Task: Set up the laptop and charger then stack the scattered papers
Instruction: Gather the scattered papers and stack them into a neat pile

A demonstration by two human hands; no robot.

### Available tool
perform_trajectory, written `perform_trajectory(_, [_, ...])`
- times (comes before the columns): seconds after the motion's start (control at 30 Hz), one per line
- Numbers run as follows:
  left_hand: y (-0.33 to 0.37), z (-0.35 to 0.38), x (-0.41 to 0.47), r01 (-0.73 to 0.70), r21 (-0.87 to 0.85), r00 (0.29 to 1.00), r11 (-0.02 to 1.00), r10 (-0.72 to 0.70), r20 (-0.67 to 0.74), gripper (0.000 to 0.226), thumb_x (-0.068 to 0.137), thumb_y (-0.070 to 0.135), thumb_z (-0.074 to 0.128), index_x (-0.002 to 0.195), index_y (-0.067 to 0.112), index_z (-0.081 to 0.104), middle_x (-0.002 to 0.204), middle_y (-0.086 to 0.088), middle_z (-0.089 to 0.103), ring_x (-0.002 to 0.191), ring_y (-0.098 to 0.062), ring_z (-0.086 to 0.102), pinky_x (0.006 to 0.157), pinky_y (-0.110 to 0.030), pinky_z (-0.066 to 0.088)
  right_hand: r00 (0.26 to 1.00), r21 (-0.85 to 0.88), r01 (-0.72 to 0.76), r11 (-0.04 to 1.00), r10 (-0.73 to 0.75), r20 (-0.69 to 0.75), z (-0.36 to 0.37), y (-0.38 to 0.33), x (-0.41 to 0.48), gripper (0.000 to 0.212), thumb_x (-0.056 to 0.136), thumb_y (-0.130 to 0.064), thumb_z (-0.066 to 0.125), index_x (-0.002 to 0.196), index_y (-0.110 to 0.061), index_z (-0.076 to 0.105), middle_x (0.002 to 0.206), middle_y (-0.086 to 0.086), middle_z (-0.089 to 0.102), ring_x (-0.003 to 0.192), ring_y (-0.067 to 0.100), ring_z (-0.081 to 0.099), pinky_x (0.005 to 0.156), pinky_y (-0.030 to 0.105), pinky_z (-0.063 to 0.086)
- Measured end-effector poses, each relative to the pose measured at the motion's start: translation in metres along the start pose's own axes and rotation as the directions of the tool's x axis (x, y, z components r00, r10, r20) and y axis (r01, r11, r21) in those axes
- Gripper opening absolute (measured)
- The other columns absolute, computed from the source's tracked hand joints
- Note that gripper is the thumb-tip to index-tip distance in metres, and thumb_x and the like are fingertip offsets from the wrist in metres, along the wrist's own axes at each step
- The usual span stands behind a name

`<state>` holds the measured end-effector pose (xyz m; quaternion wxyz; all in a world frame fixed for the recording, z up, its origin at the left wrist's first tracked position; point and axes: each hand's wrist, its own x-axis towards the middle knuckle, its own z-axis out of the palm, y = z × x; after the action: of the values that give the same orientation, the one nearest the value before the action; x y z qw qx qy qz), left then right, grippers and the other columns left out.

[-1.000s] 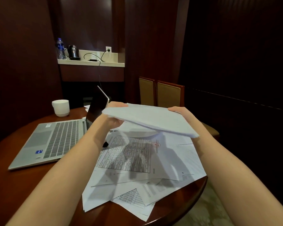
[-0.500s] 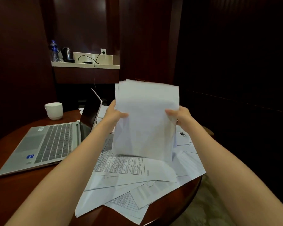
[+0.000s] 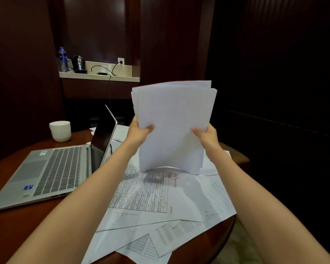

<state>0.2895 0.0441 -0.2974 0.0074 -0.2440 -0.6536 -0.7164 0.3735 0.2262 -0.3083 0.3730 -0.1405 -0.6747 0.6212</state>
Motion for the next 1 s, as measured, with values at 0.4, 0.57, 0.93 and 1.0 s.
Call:
perform_trajectory(0.4, [0.007, 0.005, 0.005, -0.022, 0.024, 1.0, 0.999, 0.022, 0.017, 0.046, 0.083, 0.014, 0.068, 0.125, 0.006, 0.052, 0.115, -0.005, 0.059, 0.098, -0.014, 0.054, 0.083, -0.026, 0.04, 1.0, 0.022, 0.01, 1.0, -0.01, 0.02, 0.002, 0.003, 0.003, 0.059, 0.085, -0.013, 0.068, 0.134, -0.01, 0.036, 0.118, 0.0, 0.051, 0.104, 0.014, 0.048, 0.085, 0.026, 0.038])
perform_trajectory(0.57, [0.005, 0.008, 0.007, 0.058, -0.132, 0.988, 0.99, -0.076, -0.132, 0.032, 0.09, 0.013, 0.06, 0.119, 0.001, 0.057, 0.12, -0.013, 0.061, 0.099, -0.024, 0.058, 0.081, -0.029, 0.042, 0.998, -0.084, -0.028, 0.996, 0.024, -0.053, -0.01, 0.016, 0.002, 0.052, 0.082, -0.015, 0.071, 0.126, -0.008, 0.044, 0.115, 0.011, 0.057, 0.107, 0.026, 0.057, 0.078, 0.028, 0.045])
perform_trajectory(0.93, [-0.016, 0.018, 0.008, 0.235, -0.64, 0.94, 0.732, -0.339, -0.042, 0.029, 0.089, 0.013, 0.06, 0.118, 0.011, 0.053, 0.115, -0.005, 0.061, 0.109, -0.024, 0.058, 0.088, -0.042, 0.051, 0.919, 0.303, -0.392, 0.869, 0.387, 0.078, -0.036, 0.05, -0.017, 0.057, 0.088, -0.021, 0.064, 0.137, -0.009, 0.039, 0.127, 0.007, 0.054, 0.113, 0.026, 0.054, 0.094, 0.04, 0.045])
perform_trajectory(1.0, [-0.026, 0.019, 0.006, 0.262, -0.638, 0.934, 0.724, -0.357, -0.021, 0.03, 0.089, 0.015, 0.061, 0.117, 0.011, 0.052, 0.119, -0.006, 0.06, 0.105, -0.023, 0.059, 0.077, -0.038, 0.053, 0.93, 0.264, -0.365, 0.893, 0.337, 0.145, -0.031, 0.05, -0.018, 0.047, 0.09, -0.017, 0.06, 0.133, -0.007, 0.046, 0.126, 0.009, 0.058, 0.109, 0.026, 0.056, 0.089, 0.04, 0.045])
